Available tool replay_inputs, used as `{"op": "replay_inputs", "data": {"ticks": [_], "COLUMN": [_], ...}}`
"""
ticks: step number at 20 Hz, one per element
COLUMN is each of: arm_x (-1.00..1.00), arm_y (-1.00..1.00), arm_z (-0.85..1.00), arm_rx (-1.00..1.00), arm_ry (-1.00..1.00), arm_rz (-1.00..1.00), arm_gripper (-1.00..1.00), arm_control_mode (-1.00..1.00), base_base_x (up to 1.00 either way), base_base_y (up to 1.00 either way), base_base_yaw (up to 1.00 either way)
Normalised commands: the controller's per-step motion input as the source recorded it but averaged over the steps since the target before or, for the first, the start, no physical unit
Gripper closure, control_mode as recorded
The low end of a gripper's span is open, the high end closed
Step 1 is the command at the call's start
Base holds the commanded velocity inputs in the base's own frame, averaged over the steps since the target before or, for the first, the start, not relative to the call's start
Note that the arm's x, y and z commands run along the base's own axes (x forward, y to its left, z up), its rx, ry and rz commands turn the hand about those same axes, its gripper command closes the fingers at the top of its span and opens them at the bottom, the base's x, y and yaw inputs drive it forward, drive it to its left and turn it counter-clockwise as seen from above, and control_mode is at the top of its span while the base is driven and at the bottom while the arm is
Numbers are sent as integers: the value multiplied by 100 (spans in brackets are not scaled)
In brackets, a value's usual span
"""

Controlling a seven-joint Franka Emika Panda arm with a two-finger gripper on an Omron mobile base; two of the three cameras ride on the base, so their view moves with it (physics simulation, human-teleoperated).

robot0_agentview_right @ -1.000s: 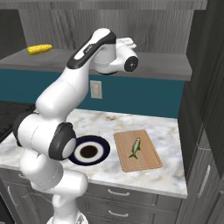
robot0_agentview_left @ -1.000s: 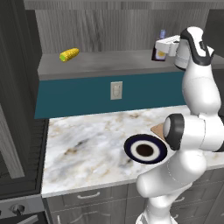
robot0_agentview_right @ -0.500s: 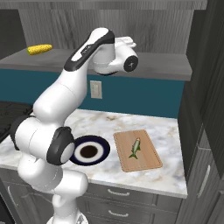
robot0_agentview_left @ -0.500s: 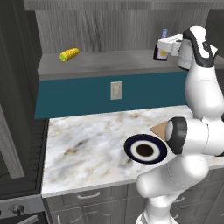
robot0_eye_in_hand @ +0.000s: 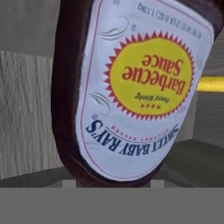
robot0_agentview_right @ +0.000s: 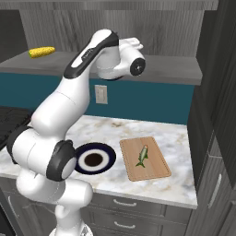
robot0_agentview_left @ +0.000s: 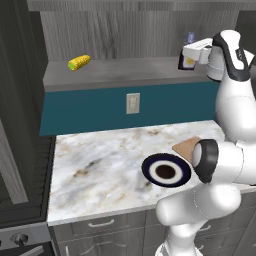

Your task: Pick the fish from the plate and place it on the cutting board. Then pick the condiment bottle from the cabinet and place it next to the cutting board.

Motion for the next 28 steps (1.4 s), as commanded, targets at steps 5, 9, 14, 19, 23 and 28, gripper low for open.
{"op": "replay_inputs", "data": {"ticks": [5,9,14,19,23,28], "arm_x": [-33,-37,-47,-51,-51,-52], "arm_y": [0,0,0,0,0,0], "arm_z": [0,0,0,0,0,0], "arm_rx": [-3,-1,-1,-1,-1,-1], "arm_ry": [0,0,0,-1,-3,-1], "arm_rz": [1,2,0,0,0,0], "arm_gripper": [100,100,100,100,100,100], "arm_control_mode": [-100,-100,-100,-100,-100,-100], "base_base_x": [0,0,0,0,0,0], "base_base_y": [0,0,0,0,0,0], "base_base_yaw": [0,0,0,0,0,0]}}
